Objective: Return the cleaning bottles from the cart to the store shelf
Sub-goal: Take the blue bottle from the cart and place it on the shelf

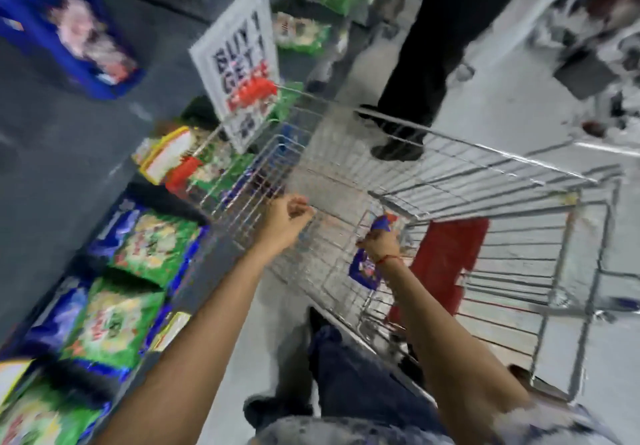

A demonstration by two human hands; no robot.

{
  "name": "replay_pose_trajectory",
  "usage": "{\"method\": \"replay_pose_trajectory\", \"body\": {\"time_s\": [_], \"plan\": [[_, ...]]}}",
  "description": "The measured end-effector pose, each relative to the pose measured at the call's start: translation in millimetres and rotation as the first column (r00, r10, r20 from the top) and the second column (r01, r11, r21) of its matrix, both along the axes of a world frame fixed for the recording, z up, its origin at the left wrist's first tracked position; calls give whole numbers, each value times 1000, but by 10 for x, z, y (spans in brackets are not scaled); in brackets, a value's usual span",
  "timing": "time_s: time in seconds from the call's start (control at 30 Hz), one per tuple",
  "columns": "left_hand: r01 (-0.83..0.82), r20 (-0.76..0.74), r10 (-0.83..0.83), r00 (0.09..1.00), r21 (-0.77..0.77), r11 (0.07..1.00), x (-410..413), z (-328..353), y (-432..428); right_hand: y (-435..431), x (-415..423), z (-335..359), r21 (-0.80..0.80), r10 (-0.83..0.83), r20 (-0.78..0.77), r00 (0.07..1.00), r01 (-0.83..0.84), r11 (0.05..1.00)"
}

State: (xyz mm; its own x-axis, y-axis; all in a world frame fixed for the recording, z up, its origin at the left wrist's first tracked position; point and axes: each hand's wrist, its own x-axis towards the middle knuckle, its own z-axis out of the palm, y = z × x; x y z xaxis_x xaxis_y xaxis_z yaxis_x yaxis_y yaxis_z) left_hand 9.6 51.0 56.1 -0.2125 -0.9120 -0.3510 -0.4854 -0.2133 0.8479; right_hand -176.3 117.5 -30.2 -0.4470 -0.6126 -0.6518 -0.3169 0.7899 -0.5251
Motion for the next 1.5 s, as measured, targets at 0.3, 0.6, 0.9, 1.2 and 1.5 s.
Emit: {"method": "replay_pose_trajectory", "body": {"time_s": [0.3,0.6,0.9,1.2,1.5], "plan": [[350,244,-463,852,392,851,-768,-1550,12,469,-202,-1180,278,-267,83,960,235,931],[356,213,-514,831,508,785,-1170,-2424,143,491,6,-1542,101,-552,-74,830,557,824],[355,199,-525,828,539,764,-1391,-2672,69,606,36,-1576,-84,-541,-43,840,537,839],[412,139,-590,796,591,694,-1250,-2529,-96,584,-49,-1564,51,-733,505,456,832,552],[290,19,-374,927,595,749,-599,-1453,-540,-237,-88,-791,62,-508,673,538,643,763]]}}
